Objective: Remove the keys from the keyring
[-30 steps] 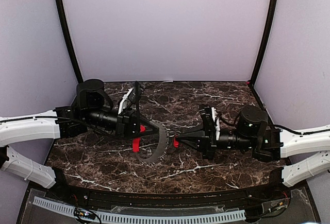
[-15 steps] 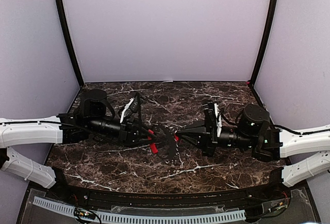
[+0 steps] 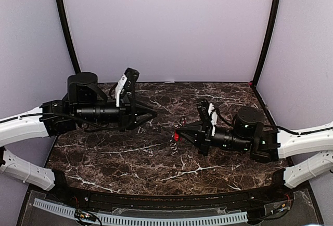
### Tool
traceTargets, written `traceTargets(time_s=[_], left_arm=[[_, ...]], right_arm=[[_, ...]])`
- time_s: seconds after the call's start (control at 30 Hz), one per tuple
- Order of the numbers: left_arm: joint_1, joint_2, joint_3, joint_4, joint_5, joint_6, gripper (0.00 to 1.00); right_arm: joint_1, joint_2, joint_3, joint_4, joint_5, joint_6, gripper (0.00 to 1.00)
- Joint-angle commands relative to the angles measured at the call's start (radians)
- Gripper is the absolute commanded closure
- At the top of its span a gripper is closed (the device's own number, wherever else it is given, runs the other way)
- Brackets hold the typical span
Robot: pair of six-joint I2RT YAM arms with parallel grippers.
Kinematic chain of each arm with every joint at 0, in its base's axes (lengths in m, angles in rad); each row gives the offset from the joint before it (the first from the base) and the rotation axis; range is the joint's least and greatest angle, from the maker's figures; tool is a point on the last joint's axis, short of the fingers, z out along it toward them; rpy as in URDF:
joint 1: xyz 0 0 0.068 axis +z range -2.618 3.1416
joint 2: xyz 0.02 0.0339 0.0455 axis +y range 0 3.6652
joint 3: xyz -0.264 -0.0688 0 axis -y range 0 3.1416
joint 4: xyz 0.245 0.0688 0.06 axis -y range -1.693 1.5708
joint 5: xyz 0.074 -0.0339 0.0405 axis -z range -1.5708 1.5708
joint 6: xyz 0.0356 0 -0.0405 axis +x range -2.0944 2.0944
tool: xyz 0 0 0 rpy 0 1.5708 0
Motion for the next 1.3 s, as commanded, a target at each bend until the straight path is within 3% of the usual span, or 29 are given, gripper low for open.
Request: traceTargets(time_s=[0.0, 0.17, 0.53, 0.67, 0.93, 1.03, 1.27], left_arm=[[-0.039, 0.098, 0.026, -0.046, -0.016, 0.069, 0.63], [-0.05, 0.157, 0.034, 0.034, 0.103, 0.1, 0.64], [-0.054, 0.2, 0.05, 0.065, 0.179, 0.131, 0.71], [-0.053, 0.212, 0.059, 0.063, 0.179, 0.14, 0.76], [-0.055, 0.233, 0.067, 0.042, 0.114, 0.187, 0.77], [-0.055, 0.236, 0.071, 0.025, 0.083, 0.217, 0.83], [-0.058, 0.23, 0.071, 0.0, 0.019, 0.288, 0.82]], right_arm=[[-0.003, 0.018, 0.049, 0.005, 0.073, 0.036, 1.0], [-0.003, 0.036, 0.06, -0.008, 0.069, 0.045, 1.0], [-0.004, 0.043, 0.069, 0.001, 0.054, 0.043, 1.0], [-0.004, 0.043, 0.069, 0.001, 0.051, 0.045, 1.0], [-0.003, 0.029, 0.066, 0.0, 0.042, 0.051, 1.0], [-0.004, 0.022, 0.062, -0.003, 0.042, 0.053, 1.0], [-0.004, 0.005, 0.051, 0.005, 0.042, 0.06, 1.0]])
